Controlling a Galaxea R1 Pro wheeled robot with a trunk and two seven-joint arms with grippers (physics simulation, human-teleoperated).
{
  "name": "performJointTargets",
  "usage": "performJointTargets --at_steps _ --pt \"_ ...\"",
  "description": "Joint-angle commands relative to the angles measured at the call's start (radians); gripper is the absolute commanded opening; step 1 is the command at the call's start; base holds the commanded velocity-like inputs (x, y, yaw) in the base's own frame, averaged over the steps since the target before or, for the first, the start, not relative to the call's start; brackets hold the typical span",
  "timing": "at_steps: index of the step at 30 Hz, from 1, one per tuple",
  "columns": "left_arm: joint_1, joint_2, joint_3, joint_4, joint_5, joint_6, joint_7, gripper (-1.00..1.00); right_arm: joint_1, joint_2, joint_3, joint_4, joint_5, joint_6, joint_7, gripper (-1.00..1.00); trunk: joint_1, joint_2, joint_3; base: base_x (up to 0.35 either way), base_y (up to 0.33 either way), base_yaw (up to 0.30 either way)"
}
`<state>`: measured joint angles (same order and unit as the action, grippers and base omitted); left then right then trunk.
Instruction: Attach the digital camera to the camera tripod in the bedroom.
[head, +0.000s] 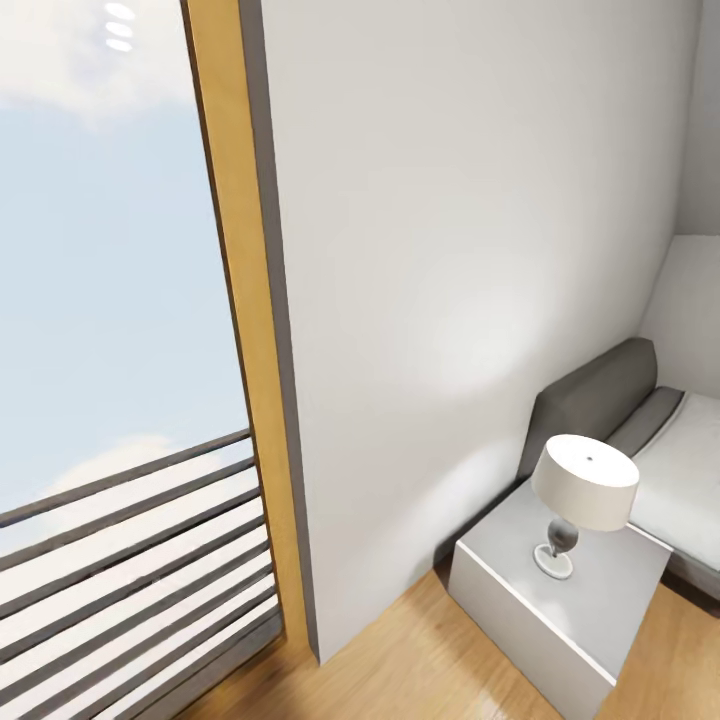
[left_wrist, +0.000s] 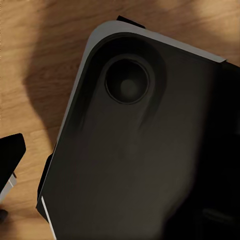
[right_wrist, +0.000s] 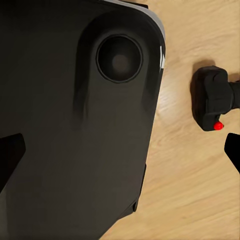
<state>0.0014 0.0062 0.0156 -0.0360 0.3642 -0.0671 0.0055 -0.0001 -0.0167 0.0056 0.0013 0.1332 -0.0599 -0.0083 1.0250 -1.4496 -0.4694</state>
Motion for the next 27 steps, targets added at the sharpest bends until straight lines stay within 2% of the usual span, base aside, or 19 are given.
performJointTargets --at_steps 1,7,19,27 --pt "0.000 0.000 0.001 -0.001 0.003 -0.001 0.001 1.00 0.000 0.000 0.000 0.000 0.008 -0.003 -0.001 1.00 0.000 0.000 -0.001 0.029 0.000 -0.001" --pt "0.000 0.000 0.000 -0.001 0.003 -0.001 -0.001 1.00 -0.001 0.000 0.000 0.000 0.009 -0.003 -0.001 1.00 0.000 0.000 -0.001 0.160 0.000 0.000" --pt "0.000 0.000 0.000 -0.001 0.002 -0.002 -0.001 1.00 0.000 0.000 0.001 0.000 0.010 -0.004 -0.001 1.00 0.000 0.000 -0.001 0.287 0.000 0.000" --pt "0.000 0.000 0.001 -0.002 0.002 -0.002 -0.001 1.00 0.000 0.000 0.001 0.000 0.010 -0.021 -0.001 1.00 0.000 0.000 -0.001 0.104 0.000 -0.003"
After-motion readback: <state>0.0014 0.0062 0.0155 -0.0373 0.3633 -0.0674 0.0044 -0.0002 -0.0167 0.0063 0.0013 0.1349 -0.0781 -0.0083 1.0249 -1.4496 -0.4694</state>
